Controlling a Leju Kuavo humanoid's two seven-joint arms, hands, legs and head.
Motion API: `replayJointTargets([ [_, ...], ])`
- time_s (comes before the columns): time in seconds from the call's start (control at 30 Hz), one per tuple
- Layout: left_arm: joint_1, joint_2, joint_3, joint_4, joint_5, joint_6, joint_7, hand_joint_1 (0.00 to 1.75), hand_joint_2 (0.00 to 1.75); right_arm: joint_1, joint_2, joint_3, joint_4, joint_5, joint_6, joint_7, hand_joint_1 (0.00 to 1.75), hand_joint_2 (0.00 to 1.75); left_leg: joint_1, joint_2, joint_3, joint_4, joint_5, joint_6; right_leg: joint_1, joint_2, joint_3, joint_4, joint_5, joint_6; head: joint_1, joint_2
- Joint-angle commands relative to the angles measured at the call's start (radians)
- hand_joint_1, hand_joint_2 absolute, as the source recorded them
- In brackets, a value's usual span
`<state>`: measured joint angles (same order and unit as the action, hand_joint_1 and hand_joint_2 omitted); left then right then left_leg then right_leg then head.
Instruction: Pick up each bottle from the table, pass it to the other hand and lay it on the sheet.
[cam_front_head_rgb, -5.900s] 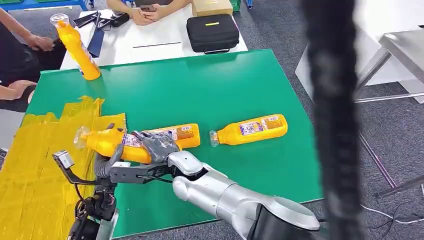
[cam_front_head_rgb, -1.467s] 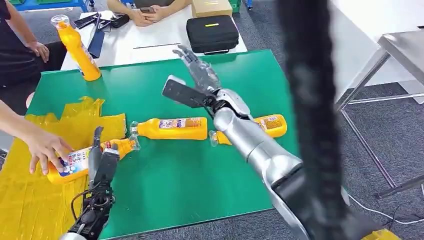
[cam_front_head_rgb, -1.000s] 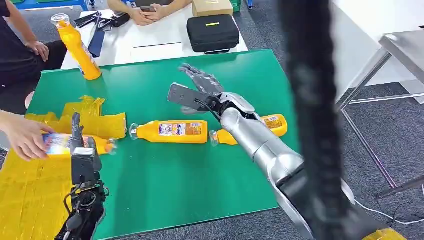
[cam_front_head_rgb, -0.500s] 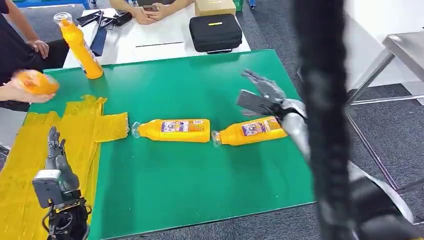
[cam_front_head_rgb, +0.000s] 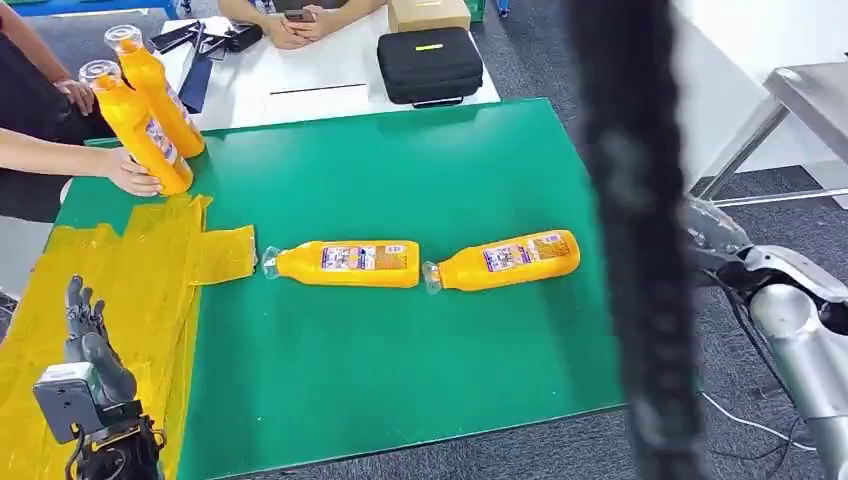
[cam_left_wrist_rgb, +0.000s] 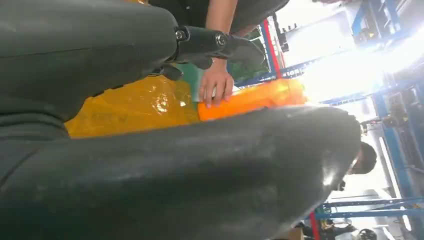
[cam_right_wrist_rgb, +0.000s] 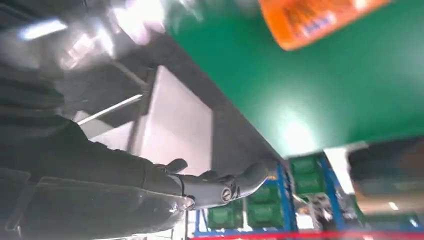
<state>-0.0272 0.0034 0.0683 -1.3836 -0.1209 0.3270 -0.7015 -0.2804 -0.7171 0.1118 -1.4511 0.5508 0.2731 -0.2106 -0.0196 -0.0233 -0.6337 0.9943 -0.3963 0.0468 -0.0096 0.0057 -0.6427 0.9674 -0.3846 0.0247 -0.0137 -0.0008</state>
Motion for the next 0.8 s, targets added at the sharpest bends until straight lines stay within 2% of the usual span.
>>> replayJointTargets([
  [0.03, -0.065, -0.012, -0.025, 0.066, 0.004, 0.002, 0.003, 0.00, 0.00, 0.081, 0.014, 0.021, 0.024, 0.057, -0.037, 0.009, 0.00, 1.75, 0.002, -0.003, 0.007, -0.001, -0.002, -0.003, 0.002, -0.004, 0.009, -0.002, -0.003, -0.001, 0.000, 0.000],
  [0.13, -0.083, -0.011, -0.042, 0.088, 0.011, 0.001, 0.003, 0.00, 0.00, -0.053, 0.031, 0.100, 0.149, 0.077, -0.024, -0.006, 0.00, 1.75, 0.001, 0.006, 0.008, 0.000, -0.003, -0.003, 0.001, 0.003, 0.008, -0.001, -0.002, -0.001, 0.000, 0.000],
  [0.17, -0.094, -0.013, -0.050, 0.099, 0.012, 0.000, 0.003, 0.00, 0.00, -0.089, 0.056, 0.137, 0.207, 0.094, -0.027, -0.018, 0.00, 1.75, 0.001, 0.005, 0.004, -0.001, -0.001, -0.002, 0.001, 0.003, 0.005, -0.001, 0.000, 0.000, 0.000, 0.000],
  [0.23, -0.108, -0.017, -0.058, 0.112, 0.011, 0.001, 0.003, 0.00, 0.00, -0.145, 0.083, 0.197, 0.286, 0.122, -0.046, -0.027, 0.00, 1.75, 0.002, 0.008, 0.010, -0.001, -0.004, -0.004, 0.002, 0.005, 0.010, -0.002, -0.001, -0.001, 0.000, 0.000],
  [0.3, -0.121, -0.023, -0.067, 0.126, 0.003, 0.002, 0.003, 0.00, 0.00, -0.254, 0.121, 0.286, 0.407, 0.135, -0.057, -0.039, 0.00, 1.75, 0.002, 0.008, 0.010, -0.001, -0.003, -0.004, 0.002, 0.006, 0.011, -0.003, 0.000, -0.001, 0.000, 0.000],
  [0.37, -0.127, -0.026, -0.070, 0.132, 0.001, 0.002, 0.003, 0.00, 0.00, -0.306, 0.145, 0.322, 0.465, 0.140, -0.064, -0.042, 0.00, 1.75, 0.001, 0.009, 0.006, -0.001, -0.001, -0.002, 0.001, 0.007, 0.006, -0.003, 0.002, -0.001, 0.000, 0.000],
  [0.4, -0.128, -0.026, -0.071, 0.133, 0.000, 0.003, 0.003, 0.00, 0.00, -0.330, 0.169, 0.348, 0.513, 0.144, -0.096, -0.048, 0.00, 1.75, 0.002, 0.012, 0.010, -0.001, -0.002, -0.004, 0.002, 0.009, 0.010, -0.003, 0.001, -0.001, 0.000, 0.000],
  [0.43, -0.127, -0.025, -0.071, 0.133, -0.001, 0.005, 0.003, 0.00, 0.00, -0.332, 0.181, 0.360, 0.527, 0.147, -0.118, -0.047, 0.00, 1.75, 0.002, 0.013, 0.013, 0.000, -0.004, -0.005, 0.002, 0.010, 0.013, -0.002, 0.000, -0.001, 0.000, 0.000],
  [0.53, -0.122, -0.024, -0.069, 0.130, 0.002, 0.004, 0.003, 0.00, 0.00, -0.288, 0.210, 0.360, 0.524, 0.154, -0.177, -0.036, 0.00, 1.75, 0.002, 0.008, 0.007, -0.001, -0.001, -0.002, 0.002, 0.006, 0.007, -0.003, 0.002, -0.001, 0.000, 0.000],
  [0.6, -0.121, -0.023, -0.069, 0.130, 0.002, 0.004, 0.003, 0.00, 0.00, -0.268, 0.220, 0.361, 0.522, 0.156, -0.193, -0.032, 0.00, 1.75, 0.003, 0.008, 0.013, -0.002, -0.002, -0.004, 0.003, 0.005, 0.014, -0.003, 0.000, -0.002, 0.000, 0.000],
  [0.63, -0.120, -0.022, -0.068, 0.130, 0.002, 0.004, 0.003, 0.00, 0.00, -0.265, 0.222, 0.361, 0.521, 0.157, -0.197, -0.030, 0.00, 1.75, 0.002, 0.007, 0.009, -0.001, -0.001, -0.003, 0.002, 0.004, 0.010, -0.003, 0.000, -0.002, 0.000, 0.000],
  [0.67, -0.120, -0.023, -0.067, 0.133, 0.005, 0.002, 0.003, 0.00, 0.00, -0.265, 0.222, 0.361, 0.521, 0.157, -0.197, -0.030, 0.00, 1.75, 0.002, 0.006, 0.007, -0.001, 0.000, -0.002, 0.002, 0.004, 0.008, -0.002, 0.001, -0.002, 0.000, 0.000],
  [0.7, -0.119, -0.021, -0.067, 0.132, 0.006, 0.003, 0.003, 0.00, 0.00, -0.283, 0.228, 0.371, 0.540, 0.162, -0.187, -0.030, 0.00, 1.75, 0.002, 0.007, 0.013, -0.001, -0.003, -0.004, 0.003, 0.004, 0.013, -0.002, -0.002, -0.002, 0.000, 0.000],
  [0.8, -0.119, -0.022, -0.067, 0.132, 0.009, 0.000, 0.003, 0.00, 0.00, -0.321, 0.257, 0.387, 0.589, 0.168, -0.175, -0.033, 0.00, 1.75, 0.001, 0.008, 0.008, 0.000, -0.002, -0.002, 0.002, 0.006, 0.009, -0.001, 0.000, -0.001, 0.000, 0.000],
])
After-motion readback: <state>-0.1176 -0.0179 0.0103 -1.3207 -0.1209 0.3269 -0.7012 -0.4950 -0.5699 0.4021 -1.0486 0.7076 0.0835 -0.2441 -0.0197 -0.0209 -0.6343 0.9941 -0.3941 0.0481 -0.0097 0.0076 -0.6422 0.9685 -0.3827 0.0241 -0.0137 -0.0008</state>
